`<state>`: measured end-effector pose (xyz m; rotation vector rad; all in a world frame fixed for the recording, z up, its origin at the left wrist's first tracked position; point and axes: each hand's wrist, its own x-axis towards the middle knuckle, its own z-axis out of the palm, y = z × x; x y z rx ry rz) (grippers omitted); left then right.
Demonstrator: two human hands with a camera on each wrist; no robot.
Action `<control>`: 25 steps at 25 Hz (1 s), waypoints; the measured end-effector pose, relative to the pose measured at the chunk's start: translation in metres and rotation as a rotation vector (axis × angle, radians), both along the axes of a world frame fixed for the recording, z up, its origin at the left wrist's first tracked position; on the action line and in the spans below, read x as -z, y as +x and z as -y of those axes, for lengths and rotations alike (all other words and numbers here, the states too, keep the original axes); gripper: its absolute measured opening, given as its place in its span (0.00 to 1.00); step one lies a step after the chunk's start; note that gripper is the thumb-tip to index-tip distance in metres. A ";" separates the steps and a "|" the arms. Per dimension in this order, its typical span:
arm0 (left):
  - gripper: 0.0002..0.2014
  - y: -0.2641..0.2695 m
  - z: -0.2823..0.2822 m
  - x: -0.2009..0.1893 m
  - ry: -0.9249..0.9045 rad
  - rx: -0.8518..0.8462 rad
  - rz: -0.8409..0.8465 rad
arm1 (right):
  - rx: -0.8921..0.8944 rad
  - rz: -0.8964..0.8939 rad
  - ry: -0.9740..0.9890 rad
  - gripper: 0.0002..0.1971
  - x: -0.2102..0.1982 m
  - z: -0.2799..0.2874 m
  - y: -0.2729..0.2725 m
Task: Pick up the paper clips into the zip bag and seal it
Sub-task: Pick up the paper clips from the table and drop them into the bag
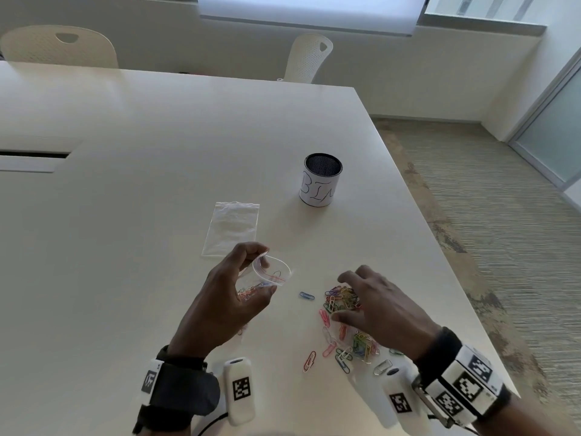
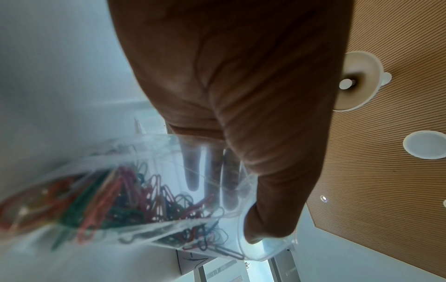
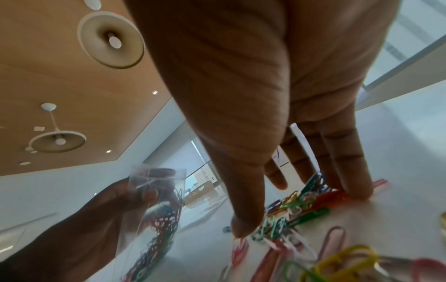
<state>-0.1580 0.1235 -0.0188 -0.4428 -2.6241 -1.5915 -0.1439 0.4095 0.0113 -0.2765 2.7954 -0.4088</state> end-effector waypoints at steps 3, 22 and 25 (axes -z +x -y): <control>0.28 0.000 0.000 0.000 -0.006 0.004 0.000 | -0.048 -0.054 0.021 0.23 0.005 0.008 0.001; 0.29 -0.003 0.001 0.002 -0.007 0.022 0.020 | 0.144 -0.069 -0.418 0.06 -0.005 -0.009 -0.020; 0.29 -0.004 0.000 0.002 -0.018 0.020 0.016 | 0.182 -0.030 -0.609 0.08 -0.020 0.000 -0.022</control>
